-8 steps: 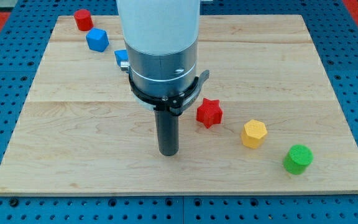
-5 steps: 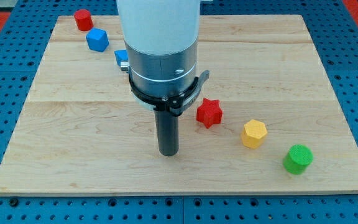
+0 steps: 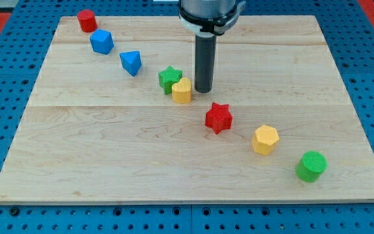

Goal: Separate the yellow heart from line of objects

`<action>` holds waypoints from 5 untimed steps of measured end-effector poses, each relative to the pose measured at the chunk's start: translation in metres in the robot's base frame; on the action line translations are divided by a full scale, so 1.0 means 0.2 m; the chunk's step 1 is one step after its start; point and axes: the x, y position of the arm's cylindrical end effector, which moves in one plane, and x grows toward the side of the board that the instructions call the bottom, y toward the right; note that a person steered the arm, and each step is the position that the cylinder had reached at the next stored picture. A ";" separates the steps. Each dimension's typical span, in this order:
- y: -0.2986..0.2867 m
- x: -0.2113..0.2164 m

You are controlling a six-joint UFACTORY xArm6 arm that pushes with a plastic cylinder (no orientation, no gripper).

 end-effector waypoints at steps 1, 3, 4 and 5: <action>-0.26 0.00; -0.57 0.04; -0.47 -0.03; -0.50 0.12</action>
